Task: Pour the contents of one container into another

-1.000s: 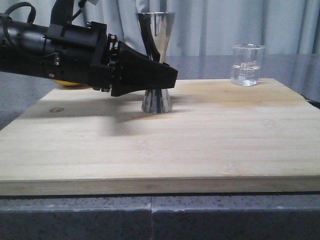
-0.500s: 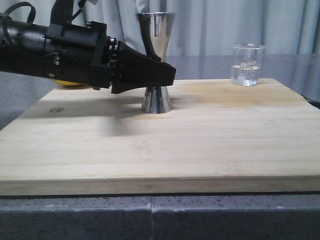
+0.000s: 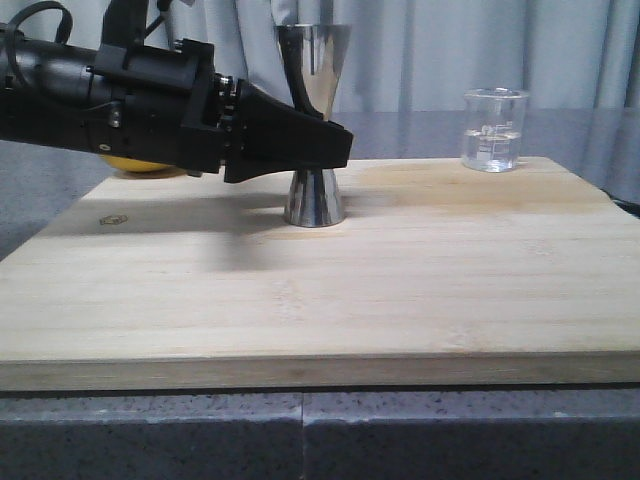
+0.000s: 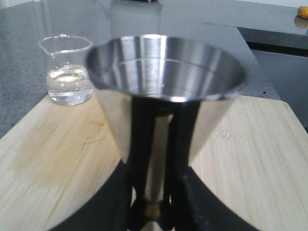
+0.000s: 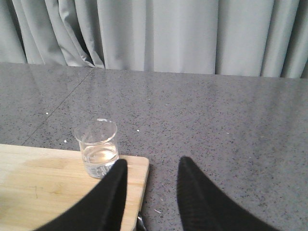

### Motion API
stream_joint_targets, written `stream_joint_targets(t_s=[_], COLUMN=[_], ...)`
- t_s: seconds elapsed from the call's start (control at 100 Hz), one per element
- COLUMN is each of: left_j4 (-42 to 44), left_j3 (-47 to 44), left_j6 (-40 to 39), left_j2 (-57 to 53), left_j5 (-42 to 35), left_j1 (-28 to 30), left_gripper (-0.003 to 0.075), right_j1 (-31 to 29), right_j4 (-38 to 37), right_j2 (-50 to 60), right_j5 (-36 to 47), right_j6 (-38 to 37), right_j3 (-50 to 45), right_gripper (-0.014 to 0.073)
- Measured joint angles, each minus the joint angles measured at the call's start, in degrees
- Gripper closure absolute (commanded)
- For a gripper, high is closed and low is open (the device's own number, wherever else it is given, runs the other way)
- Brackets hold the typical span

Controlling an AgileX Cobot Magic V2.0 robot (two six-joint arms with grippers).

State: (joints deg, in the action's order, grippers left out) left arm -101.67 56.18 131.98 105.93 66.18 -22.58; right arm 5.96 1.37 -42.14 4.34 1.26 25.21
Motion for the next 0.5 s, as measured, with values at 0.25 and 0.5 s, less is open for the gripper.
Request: stream_joint_targets(t_s=[0.25,0.5], left_j4=[0.00,0.09], left_j3=[0.13,0.13], left_j6=[-3.23,-4.50], left_j2=[0.00,-3.08], left_j5=[-0.09,-0.39], left_j1=[0.00,0.00], left_gripper=[0.0739,0.0739], right_j1=[0.00,0.00], right_j4=[0.00,0.00], right_j2=[-0.13,-2.31], right_j5=[0.26,0.26], right_j6=[0.00,0.00], right_j3=[0.00,0.00], right_gripper=[0.0365,0.0364])
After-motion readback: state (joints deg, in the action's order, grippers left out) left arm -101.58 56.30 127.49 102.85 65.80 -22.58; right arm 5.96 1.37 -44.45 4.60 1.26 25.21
